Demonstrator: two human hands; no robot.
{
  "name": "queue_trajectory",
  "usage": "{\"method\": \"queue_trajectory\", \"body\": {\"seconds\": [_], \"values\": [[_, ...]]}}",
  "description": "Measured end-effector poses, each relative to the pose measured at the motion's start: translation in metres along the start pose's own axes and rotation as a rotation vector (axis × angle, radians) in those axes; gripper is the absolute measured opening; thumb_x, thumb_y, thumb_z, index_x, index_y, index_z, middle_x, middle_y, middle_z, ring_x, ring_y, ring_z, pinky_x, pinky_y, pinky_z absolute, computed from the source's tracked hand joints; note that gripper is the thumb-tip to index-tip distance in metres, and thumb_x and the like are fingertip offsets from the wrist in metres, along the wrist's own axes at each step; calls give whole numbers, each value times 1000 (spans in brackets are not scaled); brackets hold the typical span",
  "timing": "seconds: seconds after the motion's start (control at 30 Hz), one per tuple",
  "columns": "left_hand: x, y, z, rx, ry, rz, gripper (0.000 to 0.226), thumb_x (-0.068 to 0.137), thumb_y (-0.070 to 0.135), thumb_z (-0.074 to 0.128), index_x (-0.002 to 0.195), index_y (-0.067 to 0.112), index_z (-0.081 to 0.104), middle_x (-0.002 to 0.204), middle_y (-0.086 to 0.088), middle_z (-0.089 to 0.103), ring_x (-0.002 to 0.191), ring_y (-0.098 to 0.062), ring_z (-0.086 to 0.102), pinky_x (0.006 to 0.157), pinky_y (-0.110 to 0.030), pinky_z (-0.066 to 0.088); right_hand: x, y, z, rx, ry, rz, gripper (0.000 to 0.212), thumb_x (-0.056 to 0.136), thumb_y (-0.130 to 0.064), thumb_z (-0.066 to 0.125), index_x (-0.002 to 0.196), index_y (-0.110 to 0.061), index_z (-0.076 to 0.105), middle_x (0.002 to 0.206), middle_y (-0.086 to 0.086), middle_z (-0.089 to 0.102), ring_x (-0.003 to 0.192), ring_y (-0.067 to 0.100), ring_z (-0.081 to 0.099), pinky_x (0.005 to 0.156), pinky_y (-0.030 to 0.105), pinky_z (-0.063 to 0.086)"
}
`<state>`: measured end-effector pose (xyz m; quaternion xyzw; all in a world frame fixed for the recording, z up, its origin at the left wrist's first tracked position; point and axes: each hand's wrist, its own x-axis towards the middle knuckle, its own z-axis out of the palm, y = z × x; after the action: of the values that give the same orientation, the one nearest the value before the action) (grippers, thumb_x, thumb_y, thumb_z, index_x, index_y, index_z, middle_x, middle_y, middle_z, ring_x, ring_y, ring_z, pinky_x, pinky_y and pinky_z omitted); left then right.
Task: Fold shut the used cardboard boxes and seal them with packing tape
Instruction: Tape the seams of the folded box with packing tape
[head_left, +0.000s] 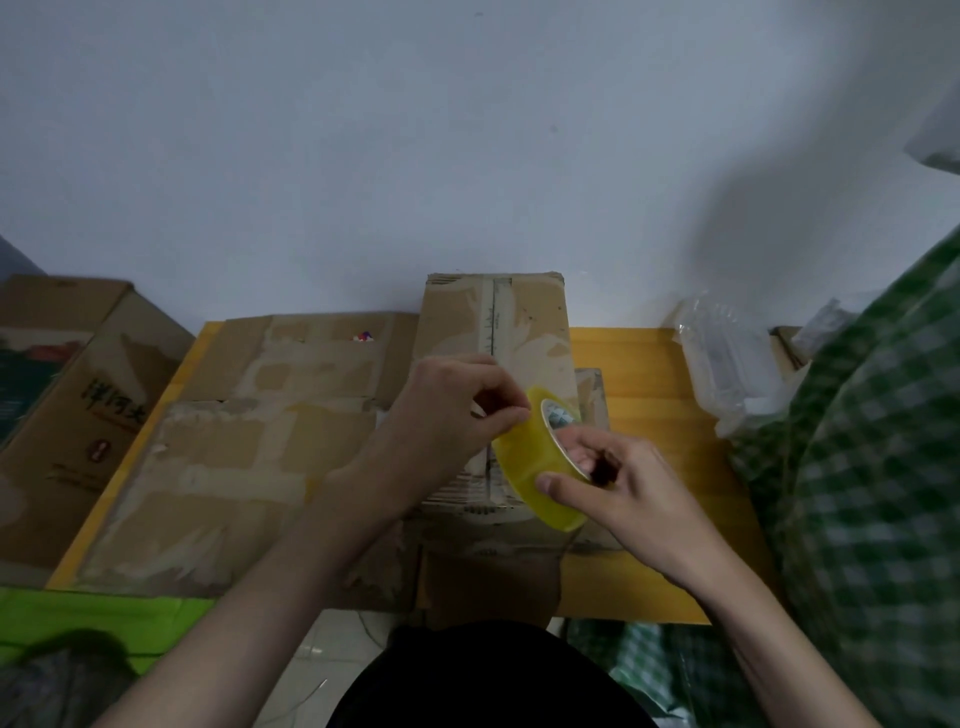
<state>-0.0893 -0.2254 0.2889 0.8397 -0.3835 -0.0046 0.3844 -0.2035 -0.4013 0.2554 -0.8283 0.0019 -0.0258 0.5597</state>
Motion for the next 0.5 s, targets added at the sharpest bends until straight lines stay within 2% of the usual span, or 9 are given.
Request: {"method": "queue_trajectory", "body": {"seconds": [0.13, 0.3, 0.4, 0.5], "values": [[0, 1, -2, 27, -58, 55, 3, 83, 12, 79, 84, 13, 76, 82, 13, 67, 75, -4, 66, 69, -12, 54, -4, -3, -1, -1, -35, -11, 43, 84, -37, 69, 87, 5, 59, 79, 23, 46, 73, 35, 47, 65, 35, 34], [-1, 1, 0, 69, -114, 134, 18, 79, 7, 75, 75, 20, 63, 79, 10, 62, 68, -8, 61, 63, -26, 55, -9, -4, -1, -8, -82, -3, 24, 90, -18, 72, 79, -2, 58, 75, 18, 43, 69, 30, 46, 64, 33, 33], [-6, 1, 2, 43, -186, 145, 15, 77, 4, 71, 77, 14, 60, 79, 7, 57, 69, -14, 56, 61, -27, 50, -11, -6, -2, -7, -97, 33, 9, 92, -19, 68, 92, -10, 69, 80, 14, 58, 78, 29, 56, 64, 35, 39], [-16, 1, 6, -72, -189, 88, 10, 84, 3, 68, 83, 10, 61, 82, 4, 59, 77, -15, 57, 66, -20, 51, -10, -13, -9, 22, -114, 121, 20, 88, -33, 60, 99, -25, 74, 89, 0, 68, 84, 23, 62, 67, 37, 43]]}}
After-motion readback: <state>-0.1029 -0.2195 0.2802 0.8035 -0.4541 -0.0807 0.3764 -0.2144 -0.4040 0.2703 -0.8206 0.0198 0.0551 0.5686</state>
